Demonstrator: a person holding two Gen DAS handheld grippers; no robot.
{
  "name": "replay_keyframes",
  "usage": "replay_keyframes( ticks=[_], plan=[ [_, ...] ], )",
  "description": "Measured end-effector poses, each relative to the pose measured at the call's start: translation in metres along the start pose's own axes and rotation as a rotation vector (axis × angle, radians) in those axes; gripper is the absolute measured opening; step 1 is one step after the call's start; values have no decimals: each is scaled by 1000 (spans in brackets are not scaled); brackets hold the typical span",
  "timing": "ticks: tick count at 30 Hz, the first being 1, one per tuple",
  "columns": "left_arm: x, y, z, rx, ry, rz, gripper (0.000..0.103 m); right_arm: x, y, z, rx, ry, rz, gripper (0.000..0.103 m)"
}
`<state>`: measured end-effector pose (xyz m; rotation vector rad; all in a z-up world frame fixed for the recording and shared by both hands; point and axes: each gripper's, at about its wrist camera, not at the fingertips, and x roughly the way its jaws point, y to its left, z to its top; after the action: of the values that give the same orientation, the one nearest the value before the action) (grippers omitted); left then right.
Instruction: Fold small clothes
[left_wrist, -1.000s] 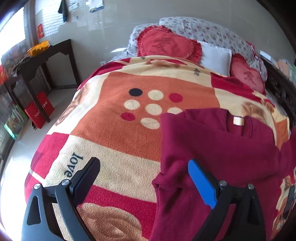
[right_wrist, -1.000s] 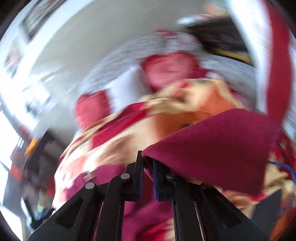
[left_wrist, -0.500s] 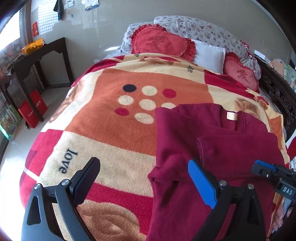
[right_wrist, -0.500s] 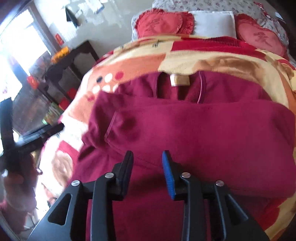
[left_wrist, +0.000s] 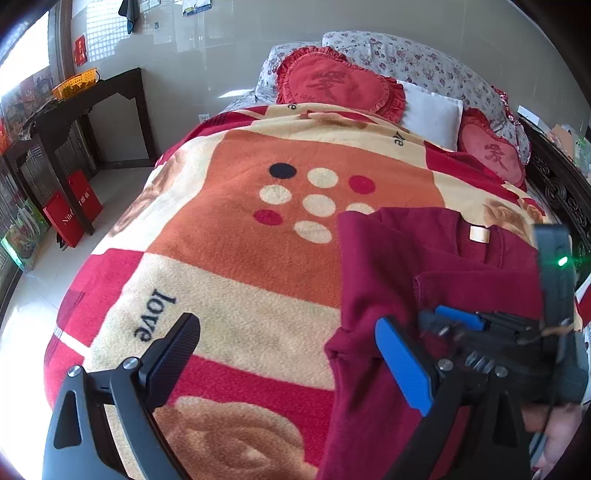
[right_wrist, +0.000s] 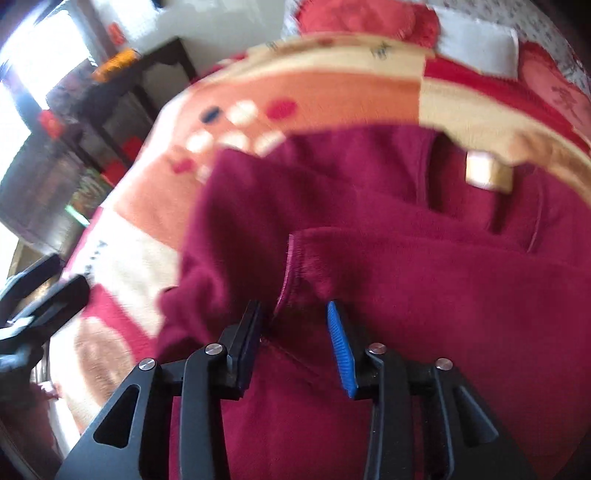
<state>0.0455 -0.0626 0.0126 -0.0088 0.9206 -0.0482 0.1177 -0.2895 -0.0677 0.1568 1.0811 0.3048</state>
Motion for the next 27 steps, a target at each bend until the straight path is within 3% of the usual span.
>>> replay_keyframes(
  ticks=[3,6,10,15,17,22,25,27],
  plan=[
    [-3,8,1,-6,-15,7,99,-24,-3,7,55,-76,65,0],
    [-5,14,3,-21,-25,5,99,-42,15,19,11,-143,93,0],
    [-6,21,4,-46,-25,15,99,-28,35,30,26,-130,203,0],
    [-2,17,3,-37,-14,14,99,3,39,19,2,-10,210,0],
    [-1,12,3,-28,-15,8,99,-16,25,11,-4,-37,212,10],
    [5,-6,3,-5,-9,-8,99,-94,-45,-19,30,-148,54,14],
    [12,-18,3,9,3,-15,99,-132,-94,-35,90,-208,-124,15],
    [18,-26,4,17,15,-17,99,-145,-125,-43,142,-216,-187,15]
  ],
)
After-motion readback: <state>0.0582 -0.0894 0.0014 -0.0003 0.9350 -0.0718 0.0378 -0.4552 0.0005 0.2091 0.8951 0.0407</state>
